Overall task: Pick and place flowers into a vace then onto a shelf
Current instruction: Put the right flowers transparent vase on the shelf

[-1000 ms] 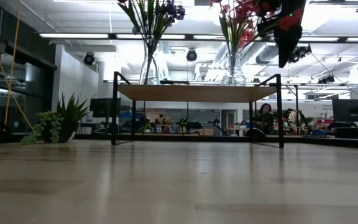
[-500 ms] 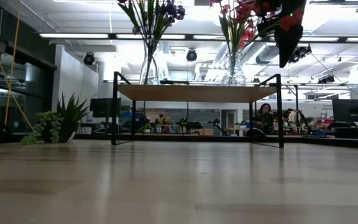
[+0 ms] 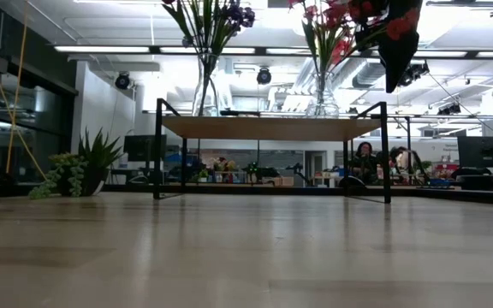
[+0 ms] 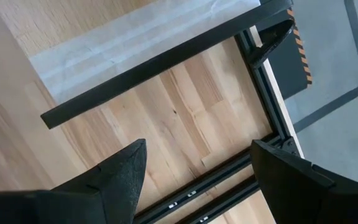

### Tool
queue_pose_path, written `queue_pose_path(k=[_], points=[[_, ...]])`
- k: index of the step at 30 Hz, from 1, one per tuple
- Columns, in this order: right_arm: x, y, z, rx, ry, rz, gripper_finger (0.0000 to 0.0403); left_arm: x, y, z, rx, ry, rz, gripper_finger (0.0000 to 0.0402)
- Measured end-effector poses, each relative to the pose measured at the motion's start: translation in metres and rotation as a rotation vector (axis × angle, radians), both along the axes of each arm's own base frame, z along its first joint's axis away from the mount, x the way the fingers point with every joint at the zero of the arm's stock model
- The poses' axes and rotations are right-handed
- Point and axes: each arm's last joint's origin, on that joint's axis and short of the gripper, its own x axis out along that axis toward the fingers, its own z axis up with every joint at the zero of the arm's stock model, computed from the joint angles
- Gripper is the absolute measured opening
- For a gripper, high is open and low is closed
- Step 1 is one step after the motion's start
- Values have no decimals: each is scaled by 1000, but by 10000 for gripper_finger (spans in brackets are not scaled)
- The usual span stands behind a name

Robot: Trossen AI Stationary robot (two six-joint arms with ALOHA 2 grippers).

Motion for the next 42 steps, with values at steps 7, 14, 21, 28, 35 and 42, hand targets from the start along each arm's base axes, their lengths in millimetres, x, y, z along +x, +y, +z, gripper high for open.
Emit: queue_pose_path(k=[7,14,21,28,35,42], points=[[1,-1,0,-13,1,20,277,10,12,-1,-26,17,16,353],[1,-1,0,-13,1,20,277,17,19,2,-48,-25,54,353],[1,-1,0,-13,1,20,277,22,21,5,-89,-72,68,353],[1,-1,0,-13,0,19,277,22,20,6,-122,-93,79,353],[-2,2,5,-7,27,15,277,22,20,6,-132,-96,85,353],[-4,2,28,-72,-25,-39,277,22,20,6,-131,-95,85,353]])
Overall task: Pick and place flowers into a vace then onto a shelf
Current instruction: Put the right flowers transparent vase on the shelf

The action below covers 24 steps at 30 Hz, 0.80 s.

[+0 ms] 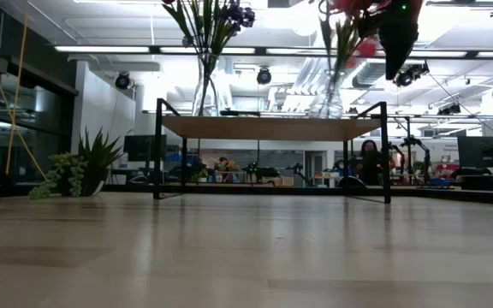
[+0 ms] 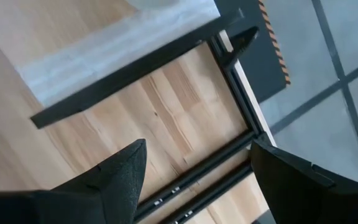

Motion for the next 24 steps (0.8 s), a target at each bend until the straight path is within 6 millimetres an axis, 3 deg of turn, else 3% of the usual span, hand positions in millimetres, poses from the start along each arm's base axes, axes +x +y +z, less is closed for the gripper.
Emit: queue_pose_path(k=[24], points=[[9,-8,0,-76,-67,23,277,0,0,0,10,-6,12,353]])
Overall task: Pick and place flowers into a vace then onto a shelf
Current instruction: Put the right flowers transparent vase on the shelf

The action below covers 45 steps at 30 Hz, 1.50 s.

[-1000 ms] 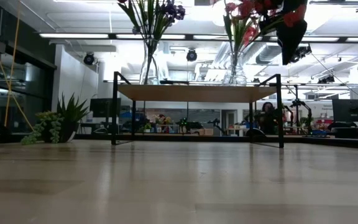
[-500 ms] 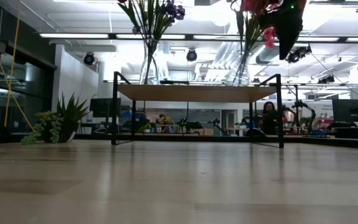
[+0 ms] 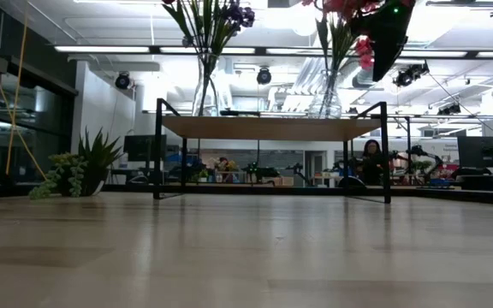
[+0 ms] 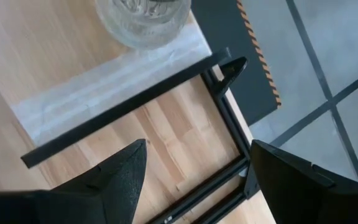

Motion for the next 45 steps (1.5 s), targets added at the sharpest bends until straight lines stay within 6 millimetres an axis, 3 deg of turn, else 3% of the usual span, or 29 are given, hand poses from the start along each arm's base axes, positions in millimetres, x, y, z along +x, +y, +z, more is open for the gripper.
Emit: queue_pose_path(k=[45], points=[[8,-7,6,-79,-90,26,277,0,1,0,14,-12,21,353]])
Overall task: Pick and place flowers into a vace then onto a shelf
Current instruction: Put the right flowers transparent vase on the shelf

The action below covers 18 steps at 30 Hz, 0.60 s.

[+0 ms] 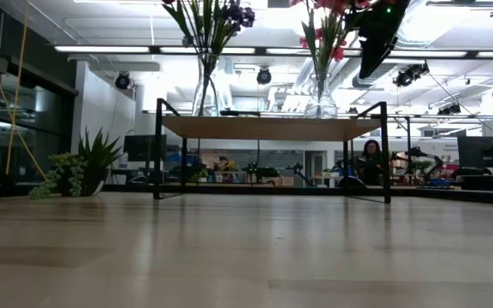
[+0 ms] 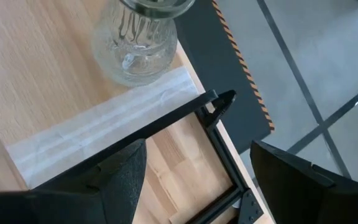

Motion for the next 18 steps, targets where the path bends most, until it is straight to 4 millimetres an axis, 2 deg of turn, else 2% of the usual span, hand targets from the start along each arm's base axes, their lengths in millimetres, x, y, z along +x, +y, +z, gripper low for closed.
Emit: queue_pose_path(k=[11,18], points=[[-1,1,-1,16,21,6,277,0,0,0,1,1,0,353],[-7,7,-6,92,89,26,277,0,0,0,2,1,-1,353]])
